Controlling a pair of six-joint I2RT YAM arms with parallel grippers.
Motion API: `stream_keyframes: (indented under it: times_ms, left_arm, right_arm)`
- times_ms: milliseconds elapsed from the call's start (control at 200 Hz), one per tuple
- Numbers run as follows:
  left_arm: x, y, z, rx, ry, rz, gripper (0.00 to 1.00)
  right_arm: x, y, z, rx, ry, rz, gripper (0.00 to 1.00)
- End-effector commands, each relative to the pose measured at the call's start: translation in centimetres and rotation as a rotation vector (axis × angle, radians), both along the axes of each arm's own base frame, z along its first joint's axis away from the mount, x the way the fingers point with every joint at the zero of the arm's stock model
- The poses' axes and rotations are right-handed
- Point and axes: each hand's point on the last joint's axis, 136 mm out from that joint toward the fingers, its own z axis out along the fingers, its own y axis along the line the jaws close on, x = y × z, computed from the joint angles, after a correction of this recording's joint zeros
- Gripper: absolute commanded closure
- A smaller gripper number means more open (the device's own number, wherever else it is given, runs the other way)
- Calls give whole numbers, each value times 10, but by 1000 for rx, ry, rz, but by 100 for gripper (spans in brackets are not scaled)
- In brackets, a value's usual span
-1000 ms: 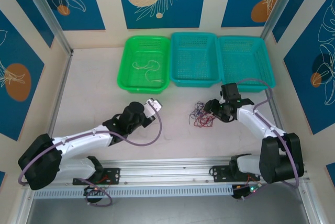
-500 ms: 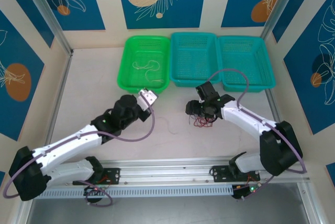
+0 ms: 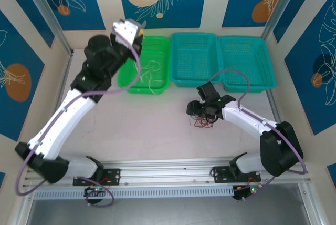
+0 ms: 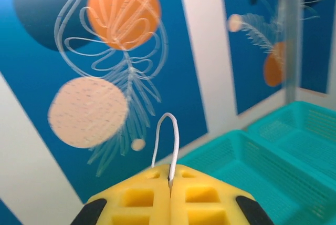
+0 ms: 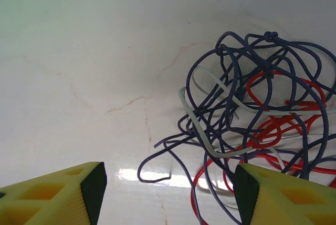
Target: Untangle the cables
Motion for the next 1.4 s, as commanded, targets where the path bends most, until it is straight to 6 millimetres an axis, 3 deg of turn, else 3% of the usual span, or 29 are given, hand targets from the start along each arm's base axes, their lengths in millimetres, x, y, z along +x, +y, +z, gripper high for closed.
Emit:
stream_keyframes:
  times_ms: [0,135,265,430,565,675,715,765,805,940,1040,1100,1230,1325,1395]
  left_arm:
    - [47,3,-22,6,105,-2,100]
    - [101,9,-45,-26,198,20,100]
    - [142,14,-96,-10,319,67,100]
    - [171,13,-173,8,487,104,100]
    - [184,7,-244,8,631,105,100]
    - [190,10,-287,18,717,140,100]
    - [191,12,-299,27,739,153,91]
    - [193,16,-308,33,757,170,68]
    - [193,19,-314,39,769,177,57]
    - [188,23,-309,39,756,174,47]
    - [173,20,-279,-17,702,131,41]
    - [160,19,-250,-65,648,102,41]
    - [114,16,-196,-194,552,20,40]
    - [69,8,-169,-308,497,-70,39]
    - [32,-5,-161,-332,467,-131,38]
  right_arm:
    - [-3,1,12,28,-16,-1,33]
    - [-8,-1,15,33,-21,-7,33]
    - [-12,-4,17,34,-22,-16,33]
    - [-17,-7,18,31,-24,-20,33]
    - [-21,-8,18,37,-19,-23,33]
    - [-23,-9,19,40,-18,-22,33]
    - [-25,-9,20,40,-18,-22,33]
    - [-26,-10,21,37,-21,-23,33]
    - [-26,-12,23,35,-26,-25,33]
    - [-26,-14,28,34,-44,-31,33]
    - [-26,-17,28,30,-47,-44,33]
    - [-26,-21,26,25,-43,-59,33]
    - [-23,-35,22,31,-28,-115,33]
    - [-20,-43,18,56,-31,-133,29]
    - [-17,-50,13,64,-30,-147,26]
